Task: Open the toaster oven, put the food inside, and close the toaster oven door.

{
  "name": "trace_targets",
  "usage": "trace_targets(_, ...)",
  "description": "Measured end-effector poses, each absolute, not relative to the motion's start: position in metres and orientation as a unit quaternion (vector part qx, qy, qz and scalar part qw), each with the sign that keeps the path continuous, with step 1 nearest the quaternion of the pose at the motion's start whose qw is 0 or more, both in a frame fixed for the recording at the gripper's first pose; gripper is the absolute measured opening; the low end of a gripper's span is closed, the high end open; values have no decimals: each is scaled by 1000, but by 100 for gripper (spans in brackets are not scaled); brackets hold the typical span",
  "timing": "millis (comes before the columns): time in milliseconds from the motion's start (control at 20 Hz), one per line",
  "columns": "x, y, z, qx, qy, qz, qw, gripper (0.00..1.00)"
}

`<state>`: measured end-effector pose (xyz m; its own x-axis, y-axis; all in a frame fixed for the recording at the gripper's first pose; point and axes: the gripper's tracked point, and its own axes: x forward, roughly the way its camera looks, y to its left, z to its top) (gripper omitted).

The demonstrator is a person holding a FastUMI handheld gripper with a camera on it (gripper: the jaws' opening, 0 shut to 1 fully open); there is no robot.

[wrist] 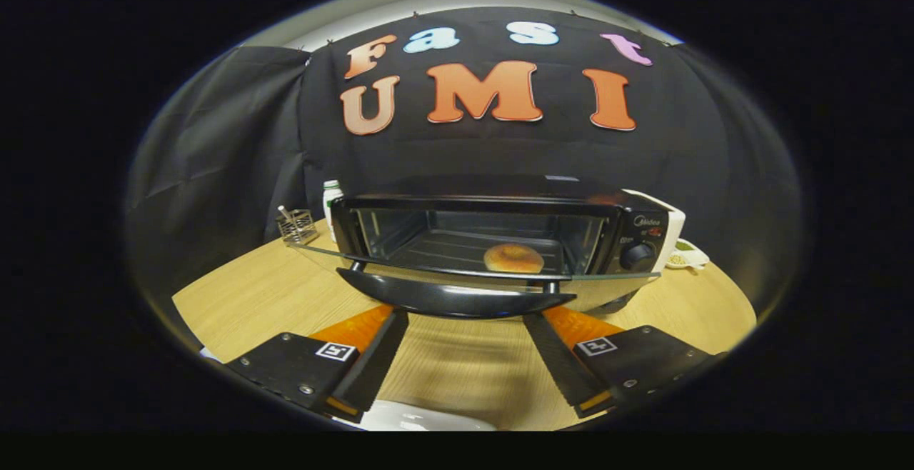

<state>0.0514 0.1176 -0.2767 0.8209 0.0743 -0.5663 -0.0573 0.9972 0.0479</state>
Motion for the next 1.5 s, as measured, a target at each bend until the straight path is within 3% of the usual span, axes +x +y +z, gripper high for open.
trace_targets(500, 107, 94, -255, 8, 232, -14, 973, 96)
trace_targets(1200, 15, 68, -122, 6, 127, 33, 991, 97)
trace_targets(1500, -21, 34, -77, 4, 88, 13, 996, 97)
